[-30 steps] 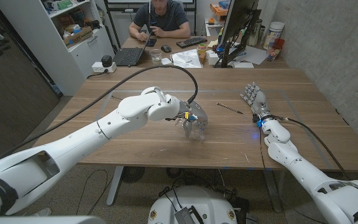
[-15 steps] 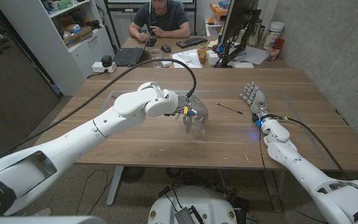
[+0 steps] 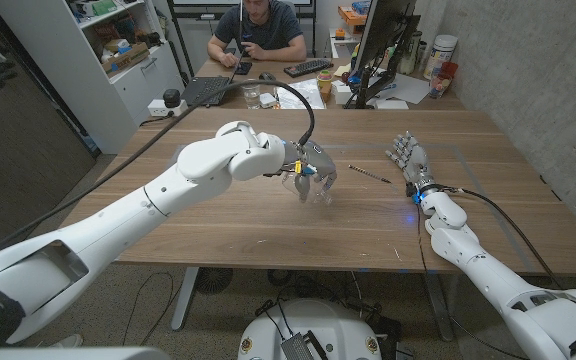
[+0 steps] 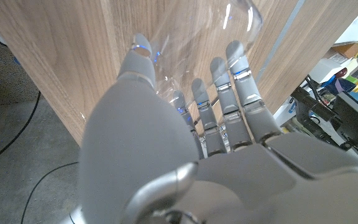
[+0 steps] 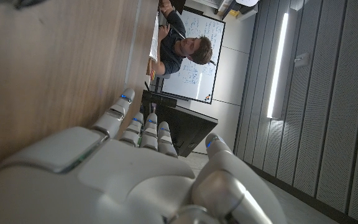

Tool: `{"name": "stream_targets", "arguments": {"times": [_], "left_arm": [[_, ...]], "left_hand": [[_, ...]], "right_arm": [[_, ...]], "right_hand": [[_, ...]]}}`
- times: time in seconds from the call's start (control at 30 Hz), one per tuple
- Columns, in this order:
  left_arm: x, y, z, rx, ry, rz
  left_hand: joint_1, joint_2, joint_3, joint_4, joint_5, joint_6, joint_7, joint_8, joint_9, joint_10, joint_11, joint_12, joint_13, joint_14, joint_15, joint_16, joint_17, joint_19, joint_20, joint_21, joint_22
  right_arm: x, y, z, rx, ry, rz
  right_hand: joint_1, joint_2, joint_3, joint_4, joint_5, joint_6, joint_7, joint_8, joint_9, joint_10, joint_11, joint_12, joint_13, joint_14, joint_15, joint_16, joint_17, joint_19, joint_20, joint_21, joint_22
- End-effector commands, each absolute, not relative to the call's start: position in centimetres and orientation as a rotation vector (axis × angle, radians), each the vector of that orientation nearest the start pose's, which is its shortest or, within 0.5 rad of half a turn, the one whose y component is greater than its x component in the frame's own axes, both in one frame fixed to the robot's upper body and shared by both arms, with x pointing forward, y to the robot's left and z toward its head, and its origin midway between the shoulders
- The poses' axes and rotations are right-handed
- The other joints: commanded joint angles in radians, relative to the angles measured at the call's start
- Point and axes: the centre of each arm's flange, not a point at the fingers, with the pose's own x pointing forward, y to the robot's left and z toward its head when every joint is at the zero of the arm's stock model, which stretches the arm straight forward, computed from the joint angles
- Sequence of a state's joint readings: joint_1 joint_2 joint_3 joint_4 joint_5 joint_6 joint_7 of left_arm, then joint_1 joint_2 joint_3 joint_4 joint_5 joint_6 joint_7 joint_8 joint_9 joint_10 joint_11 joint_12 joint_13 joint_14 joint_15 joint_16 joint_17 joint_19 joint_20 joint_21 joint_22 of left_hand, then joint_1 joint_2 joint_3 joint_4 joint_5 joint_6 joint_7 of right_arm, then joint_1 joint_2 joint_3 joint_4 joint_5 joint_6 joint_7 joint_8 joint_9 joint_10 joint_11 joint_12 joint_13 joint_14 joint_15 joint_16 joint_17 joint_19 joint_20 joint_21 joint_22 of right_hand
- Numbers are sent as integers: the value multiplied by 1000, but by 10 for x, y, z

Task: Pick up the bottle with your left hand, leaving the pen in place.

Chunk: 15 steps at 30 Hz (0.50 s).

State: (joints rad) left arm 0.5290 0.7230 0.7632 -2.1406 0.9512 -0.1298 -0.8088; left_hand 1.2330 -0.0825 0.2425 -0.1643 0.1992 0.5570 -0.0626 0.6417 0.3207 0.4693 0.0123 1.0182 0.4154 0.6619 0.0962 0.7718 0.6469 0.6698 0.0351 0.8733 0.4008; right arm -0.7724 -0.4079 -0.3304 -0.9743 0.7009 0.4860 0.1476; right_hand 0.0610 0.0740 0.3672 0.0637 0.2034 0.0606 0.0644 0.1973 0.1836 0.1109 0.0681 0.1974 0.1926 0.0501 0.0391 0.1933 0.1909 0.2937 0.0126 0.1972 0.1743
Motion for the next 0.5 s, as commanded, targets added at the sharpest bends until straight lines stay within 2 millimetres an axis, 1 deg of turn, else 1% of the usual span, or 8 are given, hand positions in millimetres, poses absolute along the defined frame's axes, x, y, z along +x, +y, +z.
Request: {"name": "stream_targets", "arguments": {"times": [0.03,0.17,0.5], "left_arm": [[463,48,78,2217,-833,-416],[458,51,82,2198,-848,-403],[437,55,92,2173,-905,-324]], "left_hand": [[178,196,20,10,19,227,-2,148,28,151,-145,4,332,168,-311,-6,255,95,-151,15,6],[177,197,21,11,19,227,-3,148,26,150,-147,3,333,170,-312,-10,258,92,-152,22,6],[173,196,22,12,18,229,-2,152,26,154,-149,3,334,175,-312,-20,270,83,-154,39,5]], "right_arm": [[676,-328,-61,146,-627,140],[674,-327,-61,143,-632,141],[668,-327,-60,143,-642,143]], "right_hand": [[2,-9,-5,-2,6,5,4,-3,4,8,2,2,3,5,-2,2,2,5,3,5,3],[1,-9,-5,-2,7,4,5,-3,4,7,1,2,3,5,-3,2,2,5,3,5,3],[-1,-9,-7,0,7,1,5,-4,4,8,2,2,3,6,-3,2,2,5,3,5,3]]}}
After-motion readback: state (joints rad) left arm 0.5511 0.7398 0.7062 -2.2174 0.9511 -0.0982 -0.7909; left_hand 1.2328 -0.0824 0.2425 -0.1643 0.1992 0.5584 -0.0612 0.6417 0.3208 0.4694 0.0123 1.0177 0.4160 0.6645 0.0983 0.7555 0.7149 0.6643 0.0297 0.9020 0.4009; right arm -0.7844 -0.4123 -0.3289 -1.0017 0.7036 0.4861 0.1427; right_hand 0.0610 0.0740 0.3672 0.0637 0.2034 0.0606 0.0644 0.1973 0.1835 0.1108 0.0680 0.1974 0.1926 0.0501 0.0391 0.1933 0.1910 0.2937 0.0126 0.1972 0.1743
